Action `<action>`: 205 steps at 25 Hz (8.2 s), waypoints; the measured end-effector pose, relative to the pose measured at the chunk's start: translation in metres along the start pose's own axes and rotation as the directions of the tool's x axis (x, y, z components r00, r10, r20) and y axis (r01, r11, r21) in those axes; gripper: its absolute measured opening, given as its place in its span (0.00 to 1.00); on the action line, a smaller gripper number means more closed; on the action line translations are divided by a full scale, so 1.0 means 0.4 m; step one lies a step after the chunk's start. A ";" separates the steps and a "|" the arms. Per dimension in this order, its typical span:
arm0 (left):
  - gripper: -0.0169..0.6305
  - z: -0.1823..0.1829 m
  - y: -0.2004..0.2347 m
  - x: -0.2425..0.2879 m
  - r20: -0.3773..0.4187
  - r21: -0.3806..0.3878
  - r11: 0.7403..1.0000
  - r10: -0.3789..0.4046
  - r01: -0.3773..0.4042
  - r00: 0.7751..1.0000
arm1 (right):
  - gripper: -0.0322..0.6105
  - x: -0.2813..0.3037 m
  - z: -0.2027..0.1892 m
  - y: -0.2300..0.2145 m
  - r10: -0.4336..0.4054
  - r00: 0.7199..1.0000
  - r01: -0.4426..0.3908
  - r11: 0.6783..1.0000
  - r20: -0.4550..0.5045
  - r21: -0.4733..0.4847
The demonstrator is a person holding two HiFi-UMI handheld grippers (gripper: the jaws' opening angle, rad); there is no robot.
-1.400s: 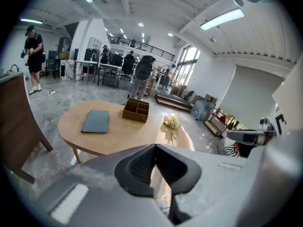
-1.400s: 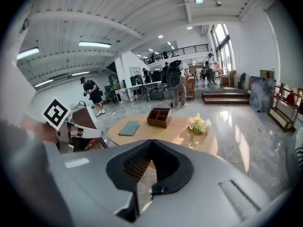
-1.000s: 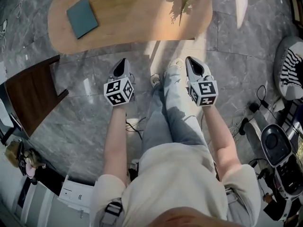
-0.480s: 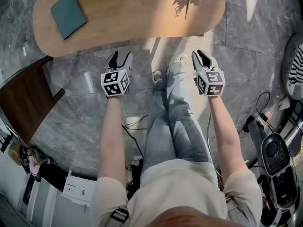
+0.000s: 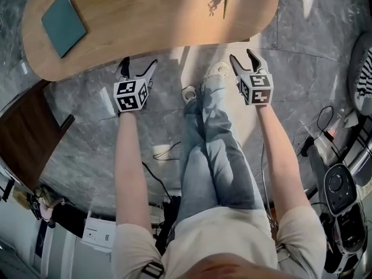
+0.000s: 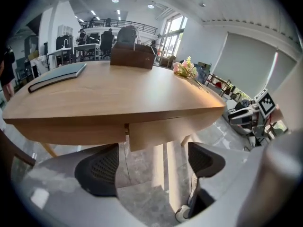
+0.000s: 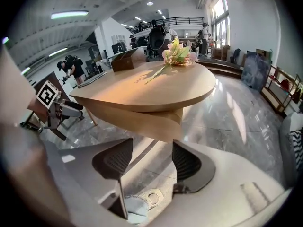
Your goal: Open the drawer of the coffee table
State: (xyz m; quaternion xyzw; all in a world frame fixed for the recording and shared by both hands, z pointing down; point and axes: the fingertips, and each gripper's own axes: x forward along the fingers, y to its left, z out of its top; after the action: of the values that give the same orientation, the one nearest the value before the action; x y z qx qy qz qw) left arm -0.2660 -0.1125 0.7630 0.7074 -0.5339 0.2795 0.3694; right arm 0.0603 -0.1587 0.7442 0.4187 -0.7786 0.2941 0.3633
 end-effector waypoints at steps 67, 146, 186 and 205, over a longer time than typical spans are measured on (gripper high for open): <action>0.73 -0.227 -0.111 -0.056 -0.097 -0.039 0.999 0.011 -0.015 0.995 | 0.54 -0.061 -0.214 0.043 -0.085 0.993 0.087 0.996 -0.082 0.022; 0.03 0.023 -0.483 -0.571 0.110 -0.193 0.975 -0.088 0.108 0.990 | 0.05 -0.613 0.049 0.358 0.048 0.994 -0.046 0.999 0.100 -0.025; 0.03 -0.021 -1.127 -1.193 0.420 -0.093 0.995 -0.001 0.044 0.908 | 0.05 -1.437 -0.052 0.471 0.401 0.811 -0.278 0.905 0.426 -0.322; 0.03 -0.035 -1.171 -1.204 0.436 -0.091 0.996 0.018 0.024 0.900 | 0.05 -1.456 -0.080 0.468 0.427 0.791 -0.281 0.890 0.439 -0.361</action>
State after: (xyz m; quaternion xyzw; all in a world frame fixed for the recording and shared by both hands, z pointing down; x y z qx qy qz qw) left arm 0.0526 0.2368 0.2856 0.7345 -0.6146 0.0882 0.2738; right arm 0.1328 0.2102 0.2606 0.2711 -0.9443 0.1253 0.1385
